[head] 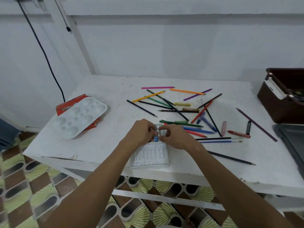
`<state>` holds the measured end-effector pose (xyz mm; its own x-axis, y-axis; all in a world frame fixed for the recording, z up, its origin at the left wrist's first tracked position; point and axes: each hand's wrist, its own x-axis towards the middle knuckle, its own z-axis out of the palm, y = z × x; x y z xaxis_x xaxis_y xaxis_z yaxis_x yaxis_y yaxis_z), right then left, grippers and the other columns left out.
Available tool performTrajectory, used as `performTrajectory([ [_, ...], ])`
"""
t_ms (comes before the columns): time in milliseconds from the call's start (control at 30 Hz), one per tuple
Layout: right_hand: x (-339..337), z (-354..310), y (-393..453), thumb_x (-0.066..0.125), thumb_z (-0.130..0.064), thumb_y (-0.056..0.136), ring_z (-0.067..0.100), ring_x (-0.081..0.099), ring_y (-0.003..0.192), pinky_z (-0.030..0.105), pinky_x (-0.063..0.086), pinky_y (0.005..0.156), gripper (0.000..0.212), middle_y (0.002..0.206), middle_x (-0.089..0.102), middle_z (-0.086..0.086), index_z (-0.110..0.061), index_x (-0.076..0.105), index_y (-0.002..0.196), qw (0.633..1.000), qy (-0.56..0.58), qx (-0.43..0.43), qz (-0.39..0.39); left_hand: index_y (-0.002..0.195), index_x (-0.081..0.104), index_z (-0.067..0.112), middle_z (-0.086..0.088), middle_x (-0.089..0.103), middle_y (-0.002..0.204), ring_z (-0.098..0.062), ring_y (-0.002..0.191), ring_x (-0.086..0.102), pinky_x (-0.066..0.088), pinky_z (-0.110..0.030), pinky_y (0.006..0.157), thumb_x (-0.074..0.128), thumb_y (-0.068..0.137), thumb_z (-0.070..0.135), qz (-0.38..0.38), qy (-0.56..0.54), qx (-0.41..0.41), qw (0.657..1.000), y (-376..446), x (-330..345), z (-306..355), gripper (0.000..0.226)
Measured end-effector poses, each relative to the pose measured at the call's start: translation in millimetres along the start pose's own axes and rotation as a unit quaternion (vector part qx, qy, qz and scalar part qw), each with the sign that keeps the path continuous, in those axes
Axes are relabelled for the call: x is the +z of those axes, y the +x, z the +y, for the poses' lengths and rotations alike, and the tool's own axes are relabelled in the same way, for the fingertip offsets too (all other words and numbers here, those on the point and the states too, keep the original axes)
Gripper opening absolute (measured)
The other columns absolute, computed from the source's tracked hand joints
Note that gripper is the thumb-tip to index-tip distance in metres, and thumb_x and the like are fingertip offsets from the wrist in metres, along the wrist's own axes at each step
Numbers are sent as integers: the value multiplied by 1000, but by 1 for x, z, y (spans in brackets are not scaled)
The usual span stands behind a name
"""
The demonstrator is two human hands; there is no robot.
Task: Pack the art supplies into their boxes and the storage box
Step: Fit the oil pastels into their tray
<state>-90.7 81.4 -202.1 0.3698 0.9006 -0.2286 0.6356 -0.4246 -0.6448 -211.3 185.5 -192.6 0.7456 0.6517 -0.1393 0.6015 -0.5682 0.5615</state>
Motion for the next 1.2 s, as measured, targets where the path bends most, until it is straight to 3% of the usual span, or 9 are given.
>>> performTrajectory([
  [200,-1,5,3,65,-37,87,4,51,67,16,38,58,41,82,58,-4,-27,54,125,1000,10,-3,-12,112,68,15,10,59,69,-2,59,52,33,-11,55,72,83,34,-57,21,30,998,-3,-6,-5,36],
  [300,-2,6,5,65,-31,87,8,55,73,18,41,61,39,88,62,0,-28,55,125,1000,11,3,-20,113,67,14,7,61,77,-3,63,53,35,-10,55,78,76,32,-39,23,26,999,0,-5,-6,43],
  [433,-2,9,7,66,-31,87,11,57,79,21,42,69,41,91,62,1,-29,55,126,1000,7,7,-23,116,67,15,-2,66,92,-10,71,52,38,-19,66,79,75,36,-33,68,36,996,4,-3,-2,47],
  [600,-2,10,5,65,-32,87,8,53,73,21,41,68,42,85,58,-1,-28,54,128,1000,4,3,-25,115,70,22,14,52,67,-5,61,48,32,-17,57,71,80,44,-82,95,74,989,5,-14,-7,42],
  [700,-7,13,5,65,-32,87,5,50,69,16,39,60,39,81,55,-5,-25,56,125,1000,3,-9,-3,109,71,20,6,66,84,-3,66,53,37,-16,60,66,85,38,-76,54,48,994,10,-21,-7,30],
  [800,-20,19,5,61,-30,90,4,49,72,12,36,60,33,88,56,-4,-20,60,122,999,-9,-13,38,100,72,20,6,68,94,-5,74,58,42,-16,61,63,88,34,-52,16,33,998,21,-26,2,20],
  [1033,-67,50,15,62,-20,89,8,53,79,3,35,60,24,101,65,4,-13,66,112,985,-15,17,172,112,66,16,-1,62,100,-14,88,57,41,-23,73,62,90,32,-17,30,76,997,73,-19,42,28],
  [1133,-82,66,24,60,-15,90,12,55,83,17,44,75,25,108,62,8,-10,66,114,978,-39,44,199,117,63,13,-5,63,112,-17,94,56,42,-25,77,61,91,29,-16,54,93,994,104,-9,57,30],
  [1200,-87,76,34,58,-15,91,18,57,94,25,45,84,26,115,58,10,-10,66,115,974,-66,53,209,122,61,12,-8,61,122,-22,108,56,44,-29,88,59,92,26,-13,80,98,992,123,-1,64,33],
])
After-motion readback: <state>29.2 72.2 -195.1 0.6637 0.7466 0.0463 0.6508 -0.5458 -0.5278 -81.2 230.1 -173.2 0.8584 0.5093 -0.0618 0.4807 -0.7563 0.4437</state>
